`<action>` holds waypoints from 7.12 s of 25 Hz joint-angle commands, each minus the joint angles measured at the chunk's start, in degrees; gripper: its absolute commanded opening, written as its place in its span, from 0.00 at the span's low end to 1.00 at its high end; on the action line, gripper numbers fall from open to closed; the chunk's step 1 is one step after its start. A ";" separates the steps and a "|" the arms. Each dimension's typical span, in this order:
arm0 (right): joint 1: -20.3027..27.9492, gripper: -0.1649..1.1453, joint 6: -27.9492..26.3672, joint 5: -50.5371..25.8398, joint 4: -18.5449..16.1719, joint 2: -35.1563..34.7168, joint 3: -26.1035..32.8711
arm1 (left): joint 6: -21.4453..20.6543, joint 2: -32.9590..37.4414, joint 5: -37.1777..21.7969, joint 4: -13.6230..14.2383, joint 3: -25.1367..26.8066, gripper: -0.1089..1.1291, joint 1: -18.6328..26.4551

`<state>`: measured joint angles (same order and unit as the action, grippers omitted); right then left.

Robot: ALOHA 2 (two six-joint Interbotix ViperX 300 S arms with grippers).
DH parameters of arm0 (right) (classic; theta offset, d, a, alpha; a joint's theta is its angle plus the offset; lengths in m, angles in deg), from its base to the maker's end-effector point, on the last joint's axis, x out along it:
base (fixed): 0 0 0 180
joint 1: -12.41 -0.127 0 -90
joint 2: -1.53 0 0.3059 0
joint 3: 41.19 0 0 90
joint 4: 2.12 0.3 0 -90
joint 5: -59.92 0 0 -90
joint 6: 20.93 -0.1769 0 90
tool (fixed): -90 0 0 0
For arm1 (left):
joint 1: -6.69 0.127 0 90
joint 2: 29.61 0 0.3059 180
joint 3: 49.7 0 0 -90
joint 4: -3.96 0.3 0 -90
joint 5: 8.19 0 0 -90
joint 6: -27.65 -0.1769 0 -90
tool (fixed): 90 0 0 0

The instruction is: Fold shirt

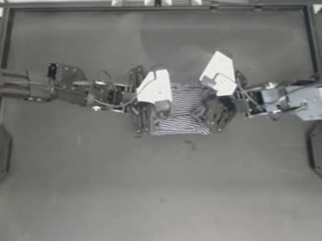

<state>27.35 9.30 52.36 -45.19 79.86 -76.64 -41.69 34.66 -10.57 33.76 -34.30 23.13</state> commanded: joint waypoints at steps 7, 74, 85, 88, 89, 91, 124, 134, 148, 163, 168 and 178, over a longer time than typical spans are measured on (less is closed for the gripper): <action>-1.67 0.79 0.00 0.35 0.62 -1.32 1.41 | 0.18 -0.09 0.09 -0.26 -0.79 0.71 -0.35; -16.88 0.79 0.09 -6.06 0.70 5.45 8.35 | -0.26 18.72 -10.81 -7.12 5.71 0.67 -12.22; -15.03 0.78 -0.18 4.48 -1.93 6.68 5.71 | 0.00 21.18 9.32 -9.05 14.06 0.67 -6.50; -14.59 0.71 -0.09 10.02 -4.48 6.86 4.39 | -0.35 21.18 13.01 -8.96 16.00 0.66 -5.10; -14.50 0.68 0.00 11.25 -5.54 7.03 4.31 | -0.53 21.09 14.24 -8.96 16.35 0.65 -4.75; -13.89 0.63 -0.09 12.22 -7.12 7.03 4.04 | -1.14 21.01 16.79 -8.70 16.88 0.65 -4.31; -10.55 0.89 49.22 45.53 25.93 5.19 -5.36 | -14.33 9.49 41.04 -14.59 21.53 0.63 -2.81; -10.46 0.89 56.60 58.36 36.47 -8.09 -6.24 | -21.01 5.71 48.25 -21.80 24.87 0.64 -2.37; -9.32 0.89 55.99 66.53 40.43 -18.98 -6.24 | -21.01 0.09 51.06 -23.20 25.05 0.83 -2.11; -9.40 0.89 50.89 62.14 37.18 -13.27 -4.92 | -20.65 6.42 45.97 -23.47 23.91 0.81 -2.55; -8.88 0.89 50.98 53.88 36.74 -7.03 -4.48 | -20.92 11.87 37.09 -22.94 22.50 0.74 -3.43; -4.57 0.89 51.06 48.52 34.98 -3.34 -5.01 | -20.48 18.11 28.04 -23.29 22.76 0.72 -8.35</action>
<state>21.90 60.28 100.70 -9.94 74.94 -81.91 -62.35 49.08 18.44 10.64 -10.92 15.83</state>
